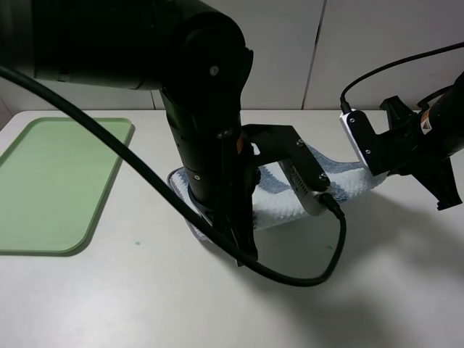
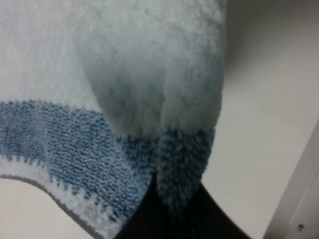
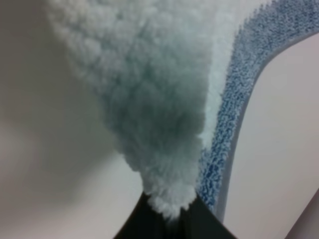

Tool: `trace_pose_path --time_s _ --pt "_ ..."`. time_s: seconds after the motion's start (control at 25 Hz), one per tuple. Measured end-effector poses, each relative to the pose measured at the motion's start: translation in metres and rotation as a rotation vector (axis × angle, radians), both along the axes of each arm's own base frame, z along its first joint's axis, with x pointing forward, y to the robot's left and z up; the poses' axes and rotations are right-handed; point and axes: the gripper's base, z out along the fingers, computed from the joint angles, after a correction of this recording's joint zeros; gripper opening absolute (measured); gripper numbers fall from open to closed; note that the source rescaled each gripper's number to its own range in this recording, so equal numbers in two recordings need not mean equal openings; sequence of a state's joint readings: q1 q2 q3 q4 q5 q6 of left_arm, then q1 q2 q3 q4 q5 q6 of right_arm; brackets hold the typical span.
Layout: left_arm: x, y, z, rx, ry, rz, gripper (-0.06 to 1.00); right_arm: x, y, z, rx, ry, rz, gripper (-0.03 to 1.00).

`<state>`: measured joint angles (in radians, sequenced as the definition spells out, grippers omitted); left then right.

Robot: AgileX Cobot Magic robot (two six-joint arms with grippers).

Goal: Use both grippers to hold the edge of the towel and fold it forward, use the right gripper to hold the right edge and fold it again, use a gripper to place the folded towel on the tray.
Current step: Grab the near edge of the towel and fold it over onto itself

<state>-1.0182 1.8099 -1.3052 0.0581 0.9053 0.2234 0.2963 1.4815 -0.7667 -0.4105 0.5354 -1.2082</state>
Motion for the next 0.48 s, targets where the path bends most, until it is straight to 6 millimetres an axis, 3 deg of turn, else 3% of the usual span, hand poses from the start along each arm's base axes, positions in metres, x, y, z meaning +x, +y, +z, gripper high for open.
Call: trace_pose_path --time_s 0.48 --pt "-0.012 -0.005 0.000 0.011 0.027 -0.020 0.00 -0.019 -0.006 0.012 0.018 0.094 -0.104 0.00"
